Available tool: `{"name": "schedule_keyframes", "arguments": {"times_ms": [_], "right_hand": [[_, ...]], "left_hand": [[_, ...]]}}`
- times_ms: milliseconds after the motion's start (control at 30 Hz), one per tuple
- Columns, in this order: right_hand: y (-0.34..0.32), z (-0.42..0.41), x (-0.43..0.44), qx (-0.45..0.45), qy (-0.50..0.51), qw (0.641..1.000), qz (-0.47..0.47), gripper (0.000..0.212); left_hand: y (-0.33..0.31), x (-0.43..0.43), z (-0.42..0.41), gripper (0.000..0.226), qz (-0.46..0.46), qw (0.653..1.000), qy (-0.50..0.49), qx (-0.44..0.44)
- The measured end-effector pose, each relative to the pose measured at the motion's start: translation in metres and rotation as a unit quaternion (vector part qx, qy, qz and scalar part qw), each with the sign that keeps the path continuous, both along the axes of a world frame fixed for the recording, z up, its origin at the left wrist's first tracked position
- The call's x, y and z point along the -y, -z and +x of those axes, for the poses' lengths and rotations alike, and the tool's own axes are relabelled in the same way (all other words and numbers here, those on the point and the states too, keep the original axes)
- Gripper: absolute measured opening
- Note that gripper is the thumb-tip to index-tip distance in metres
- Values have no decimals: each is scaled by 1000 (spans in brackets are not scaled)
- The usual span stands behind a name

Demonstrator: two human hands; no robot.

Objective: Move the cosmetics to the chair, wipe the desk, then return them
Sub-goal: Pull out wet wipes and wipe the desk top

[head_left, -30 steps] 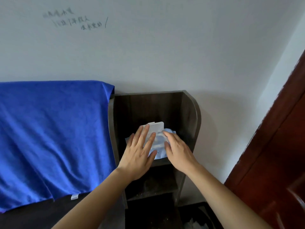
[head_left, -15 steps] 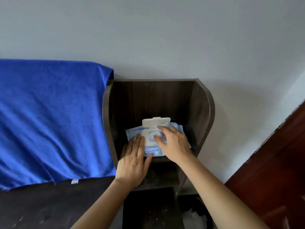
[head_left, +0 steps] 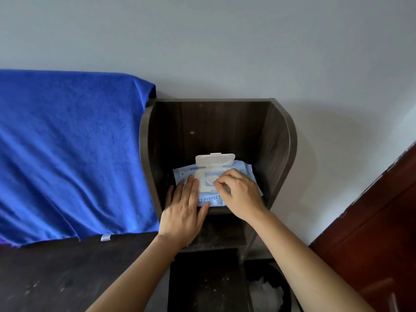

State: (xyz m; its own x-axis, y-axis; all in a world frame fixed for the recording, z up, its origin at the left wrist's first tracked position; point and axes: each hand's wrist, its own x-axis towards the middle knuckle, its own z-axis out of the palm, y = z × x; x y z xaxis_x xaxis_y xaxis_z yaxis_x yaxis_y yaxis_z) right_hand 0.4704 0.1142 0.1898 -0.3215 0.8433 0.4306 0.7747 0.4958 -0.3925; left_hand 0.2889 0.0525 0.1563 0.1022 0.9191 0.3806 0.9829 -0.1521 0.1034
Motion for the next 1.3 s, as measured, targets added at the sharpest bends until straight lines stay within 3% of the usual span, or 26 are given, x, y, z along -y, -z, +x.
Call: {"name": "schedule_keyframes", "arguments": {"times_ms": [200,467,700,867,1133,1300], "right_hand": [[-12,1,-13,-41,13,996,-81,29],[-22,2,-28,41,-8,986,-164,32],[-26,-2,-33,-45,13,972,-230,16],[-17,6,-22,-208,-5,945,-253,4],[-13,6,-5,-311,2,930,-197,8],[-21,7,-3,-312,-3,934,-175,33]], "left_hand": [[1,0,0,68,6,1000,3,1],[-1,2,0,71,-9,1000,0,7],[-1,2,-1,71,-14,1000,0,8],[1,1,-1,71,-17,1000,-2,7],[3,0,-1,69,-14,1000,5,12],[1,1,-1,69,-16,1000,7,13]]}}
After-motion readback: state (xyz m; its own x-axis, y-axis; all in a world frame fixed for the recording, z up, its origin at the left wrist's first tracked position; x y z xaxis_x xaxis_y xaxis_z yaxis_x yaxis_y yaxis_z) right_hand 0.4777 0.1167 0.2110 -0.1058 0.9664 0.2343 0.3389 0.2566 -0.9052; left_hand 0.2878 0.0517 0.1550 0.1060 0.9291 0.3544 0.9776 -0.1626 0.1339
